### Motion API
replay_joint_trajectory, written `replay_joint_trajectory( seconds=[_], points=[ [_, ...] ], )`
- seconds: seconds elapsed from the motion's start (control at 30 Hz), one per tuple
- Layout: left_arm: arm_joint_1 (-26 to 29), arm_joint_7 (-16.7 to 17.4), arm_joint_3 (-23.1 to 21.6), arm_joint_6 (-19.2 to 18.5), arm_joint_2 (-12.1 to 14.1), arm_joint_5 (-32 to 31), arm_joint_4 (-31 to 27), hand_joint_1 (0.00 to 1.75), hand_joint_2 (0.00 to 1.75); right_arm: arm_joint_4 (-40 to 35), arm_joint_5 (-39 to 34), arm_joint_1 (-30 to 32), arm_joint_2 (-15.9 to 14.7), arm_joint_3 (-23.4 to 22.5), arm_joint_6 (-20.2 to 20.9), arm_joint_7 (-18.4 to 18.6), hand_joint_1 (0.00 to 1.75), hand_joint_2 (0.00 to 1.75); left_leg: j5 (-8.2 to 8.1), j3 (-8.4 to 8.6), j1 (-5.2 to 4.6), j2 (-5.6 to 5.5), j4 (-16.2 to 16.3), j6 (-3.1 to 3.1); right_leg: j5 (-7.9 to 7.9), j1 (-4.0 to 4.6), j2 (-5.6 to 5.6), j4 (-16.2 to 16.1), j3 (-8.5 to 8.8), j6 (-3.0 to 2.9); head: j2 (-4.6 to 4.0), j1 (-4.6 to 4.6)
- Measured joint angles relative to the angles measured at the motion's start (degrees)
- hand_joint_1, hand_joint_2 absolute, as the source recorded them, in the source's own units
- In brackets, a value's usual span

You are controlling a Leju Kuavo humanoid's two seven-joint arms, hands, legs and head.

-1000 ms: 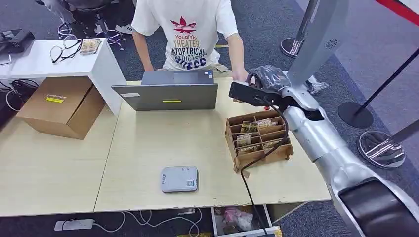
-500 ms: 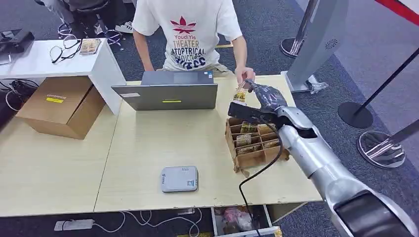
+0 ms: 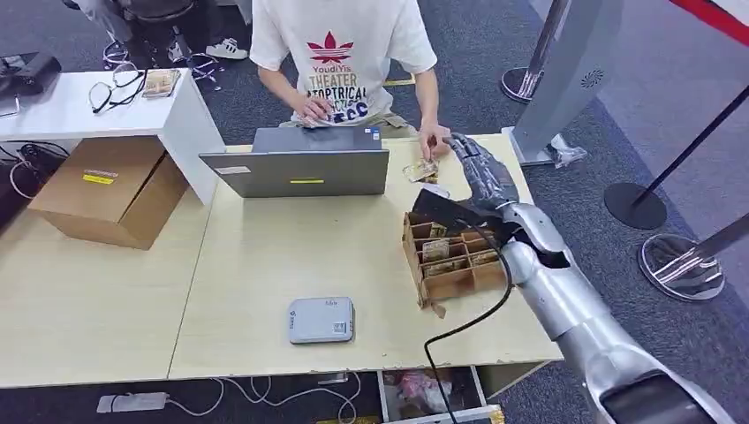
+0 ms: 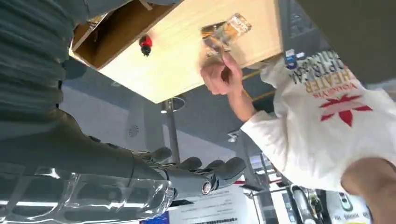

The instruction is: Pass the card to the sensor for recognition and then transmit it.

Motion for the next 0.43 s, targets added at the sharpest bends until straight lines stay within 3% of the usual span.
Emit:
replay_joint_trajectory(
  seconds=[0.17,0.43],
  points=[
    [0.08,0.02,0.02,-1.77,0.33,0.11,0.0,0.0,0.0,-6.23,-5.44,4.86,1.49,-3.67,-2.4,-3.93,0.0,1.75,0.0,0.0,0.01,-0.01,-0.01,0.0,0.0,0.0,0.01,0.0,0.0,0.0,0.0,-0.04],
    [0.17,0.11,0.04,-2.05,0.66,0.9,0.0,0.0,0.0,-16.33,-11.91,13.77,4.72,-8.28,-6.64,-5.48,0.0,1.75,-0.01,-0.01,0.01,0.0,-0.03,0.0,-0.01,0.0,0.0,0.0,0.0,-0.01,0.0,0.0]
  ],
)
